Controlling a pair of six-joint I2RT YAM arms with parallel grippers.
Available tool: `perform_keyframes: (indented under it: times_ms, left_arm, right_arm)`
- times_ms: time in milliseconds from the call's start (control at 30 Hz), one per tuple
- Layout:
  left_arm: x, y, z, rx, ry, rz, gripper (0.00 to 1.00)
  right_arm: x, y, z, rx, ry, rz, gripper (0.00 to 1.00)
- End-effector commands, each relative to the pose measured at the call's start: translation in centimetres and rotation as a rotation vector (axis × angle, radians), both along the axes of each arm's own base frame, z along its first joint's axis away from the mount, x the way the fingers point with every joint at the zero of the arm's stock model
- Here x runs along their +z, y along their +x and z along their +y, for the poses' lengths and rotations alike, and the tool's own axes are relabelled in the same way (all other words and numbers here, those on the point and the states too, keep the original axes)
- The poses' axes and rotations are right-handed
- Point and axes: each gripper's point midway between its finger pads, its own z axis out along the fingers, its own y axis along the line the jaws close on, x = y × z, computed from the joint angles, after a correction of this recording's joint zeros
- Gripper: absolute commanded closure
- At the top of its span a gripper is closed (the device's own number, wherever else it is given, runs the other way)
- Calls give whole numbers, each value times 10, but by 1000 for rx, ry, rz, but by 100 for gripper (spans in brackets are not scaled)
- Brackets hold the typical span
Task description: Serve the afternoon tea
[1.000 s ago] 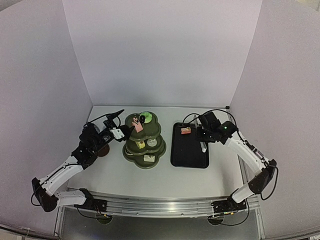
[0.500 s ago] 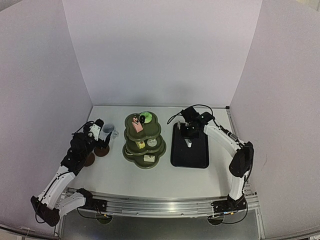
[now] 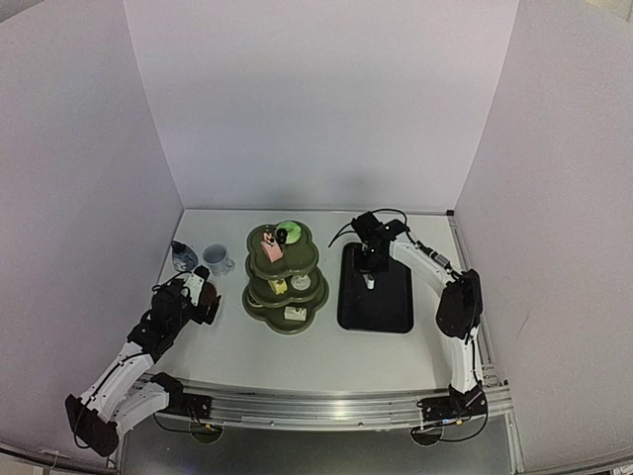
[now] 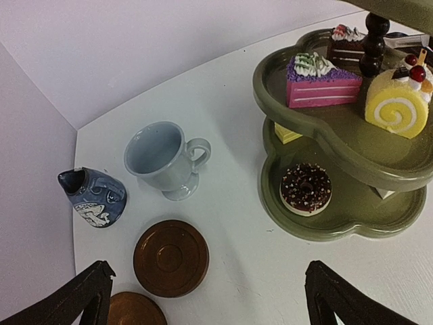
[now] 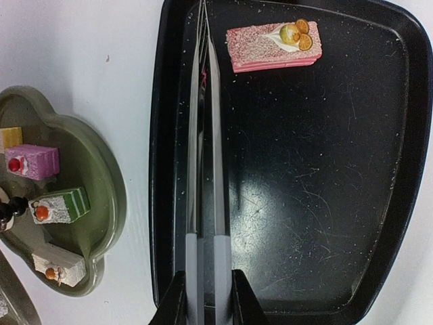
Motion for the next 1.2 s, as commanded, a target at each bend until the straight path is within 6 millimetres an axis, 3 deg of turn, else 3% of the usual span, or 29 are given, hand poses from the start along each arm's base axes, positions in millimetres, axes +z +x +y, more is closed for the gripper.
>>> perform_keyframes:
  times_ms: [0,600,967,1167]
  left_arm:
    - [-4,-4,4,8,3,-2,0]
    - [-12,-5,2,-5,0,14,0]
    - [-11,-5,2,-3,-2,10,0]
    - [-13,-4,1,-6,-6,14,0]
  right_arm:
    - [10,9,1,7,0,-35,100]
    - [25,-24,-25,-42,-22,-11,100]
    - [30,-56,-61,-100,-93,-1,100]
    - [40,-68,-56,-65,-46,14,100]
